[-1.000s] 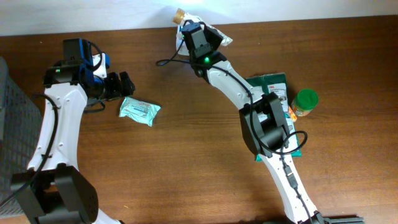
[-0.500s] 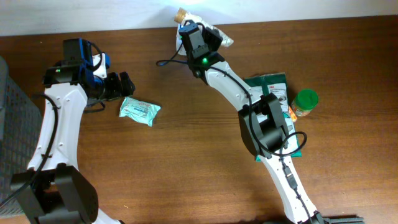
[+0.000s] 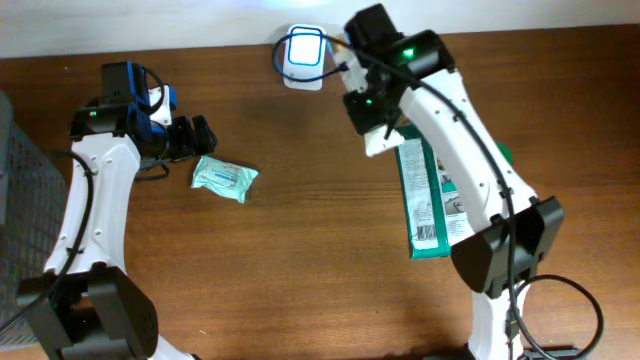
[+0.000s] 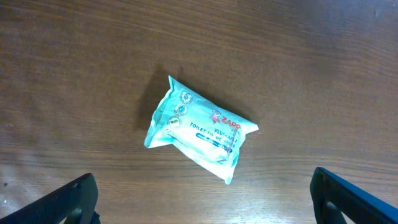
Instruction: Scan the item barcode
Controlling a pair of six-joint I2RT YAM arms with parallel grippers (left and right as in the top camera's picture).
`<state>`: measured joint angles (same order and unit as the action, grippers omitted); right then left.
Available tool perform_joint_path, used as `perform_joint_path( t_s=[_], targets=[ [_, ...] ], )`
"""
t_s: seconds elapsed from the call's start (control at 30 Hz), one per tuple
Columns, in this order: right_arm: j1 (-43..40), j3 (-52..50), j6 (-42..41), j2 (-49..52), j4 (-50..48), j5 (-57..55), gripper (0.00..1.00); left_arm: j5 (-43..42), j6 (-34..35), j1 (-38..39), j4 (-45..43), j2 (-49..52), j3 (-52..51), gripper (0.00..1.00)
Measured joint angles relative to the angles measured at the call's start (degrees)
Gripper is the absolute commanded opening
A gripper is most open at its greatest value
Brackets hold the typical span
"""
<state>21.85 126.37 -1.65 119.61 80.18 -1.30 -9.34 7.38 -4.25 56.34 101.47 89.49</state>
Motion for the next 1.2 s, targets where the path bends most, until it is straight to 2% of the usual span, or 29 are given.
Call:
perform_joint_path(
  t_s=[0.1, 0.2, 0.3, 0.47, 0.57, 0.67, 0.7, 0.8, 0.97, 1.0, 1.03, 1.1, 1.2],
  targets=[
    [-2.4, -9.22, -2.45, 0.2, 0.07, 4.31, 0.04, 0.02, -0.02, 0.0, -0.02, 0.0, 0.0, 0.99],
    [-2.43, -22.47, -3.1, 0.7, -4.52, 5.77, 0.04, 0.0, 0.0, 0.0, -0.09, 0.0, 0.0, 0.99],
    [-2.6, -31.01, -6.16, 0.79, -9.64, 6.27, 0.04, -0.02, -0.02, 0.0, -0.09, 0.0, 0.0, 0.99],
    [-5.53, -39.45, -8.9, 0.79, -12.76, 6.38, 0.04, -0.02, -0.02, 0.0, 0.0, 0.0, 0.0, 0.99],
    [-9.22, -39.78, -8.87, 0.66, -12.33, 5.66, 0.05, -0.02, -0.02, 0.0, 0.02, 0.0, 0.0, 0.99],
    [-13.33, -40.06, -8.63, 0.33, -11.34, 5.46, 0.2, -0.02, -0.02, 0.0, 0.02, 0.0, 0.02, 0.99],
    [-14.82, -40.37, -8.9, 0.35, -10.62, 5.29, 0.32, 0.0, -0.02, 0.0, 0.02, 0.0, 0.0, 0.99],
    [-16.26, -40.44, -7.15, 0.35, -8.9, 5.46, 0.58, 0.0, 0.0, 0.0, 0.0, 0.0, 0.0, 0.99],
    [-15.1, -26.67, -5.16, 0.5, -4.76, 10.82, 0.57, -0.02, 0.0, 0.0, -0.07, 0.0, 0.0, 0.99],
    [-14.03, -22.47, -4.98, 0.44, -6.51, 14.62, 0.45, -0.02, -0.02, 0.0, 0.02, 0.0, 0.0, 0.99],
    [-13.18, -21.92, -5.01, 0.2, -10.23, 17.97, 0.41, 0.0, -0.02, 0.0, 0.0, 0.0, 0.0, 0.99],
    [-11.21, -21.62, -7.39, 0.22, -19.52, 22.88, 0.34, 0.02, 0.0, 0.0, 0.0, 0.0, 0.0, 0.99],
    [-6.6, -23.02, -12.61, 0.2, -29.38, 25.57, 0.31, 0.0, -0.02, 0.0, -0.02, 0.0, 0.0, 0.99]
  ],
)
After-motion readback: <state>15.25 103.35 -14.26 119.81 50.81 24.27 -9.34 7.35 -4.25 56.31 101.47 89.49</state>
